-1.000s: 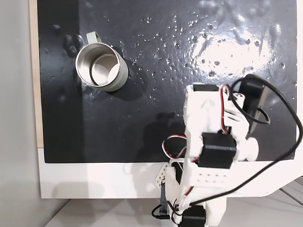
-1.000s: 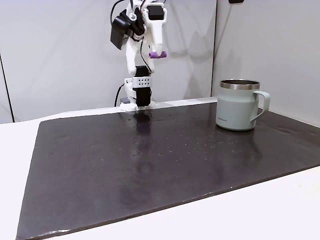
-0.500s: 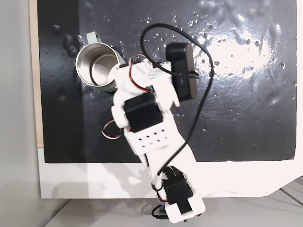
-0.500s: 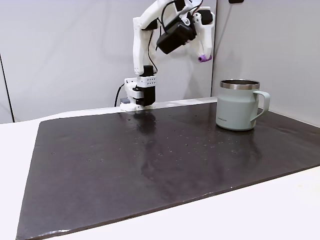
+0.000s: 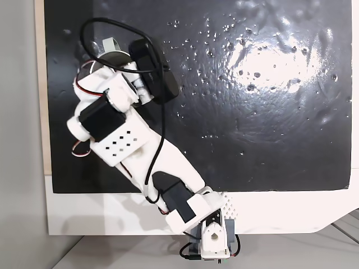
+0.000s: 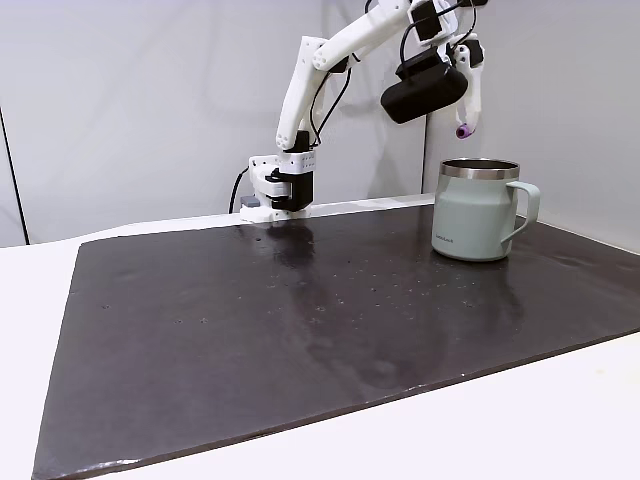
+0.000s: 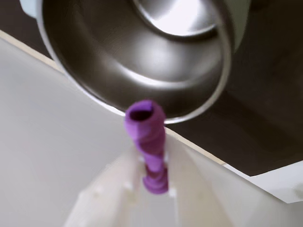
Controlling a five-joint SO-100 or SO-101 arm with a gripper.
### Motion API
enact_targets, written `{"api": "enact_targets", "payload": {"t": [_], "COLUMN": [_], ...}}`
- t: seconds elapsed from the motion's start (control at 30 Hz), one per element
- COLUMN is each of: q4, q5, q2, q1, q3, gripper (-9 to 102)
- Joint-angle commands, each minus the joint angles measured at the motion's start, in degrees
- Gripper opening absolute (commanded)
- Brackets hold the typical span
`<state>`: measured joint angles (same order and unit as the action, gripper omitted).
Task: Grasp a pengrip and put it in the cup.
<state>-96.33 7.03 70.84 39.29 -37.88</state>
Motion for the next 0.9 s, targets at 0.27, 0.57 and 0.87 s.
{"api": "enact_targets", "payload": {"t": [0.27,0.57,0.87], "q4": [-0.62,-0.62,-0.62], "q5": [-0.97,-0.09,0.0], "q2": [-1.23,0.44,1.41], "q1": [0.0,-1.76,-2.02], "q3": [7.38,5.98,4.57], "gripper": [5,36,36]}}
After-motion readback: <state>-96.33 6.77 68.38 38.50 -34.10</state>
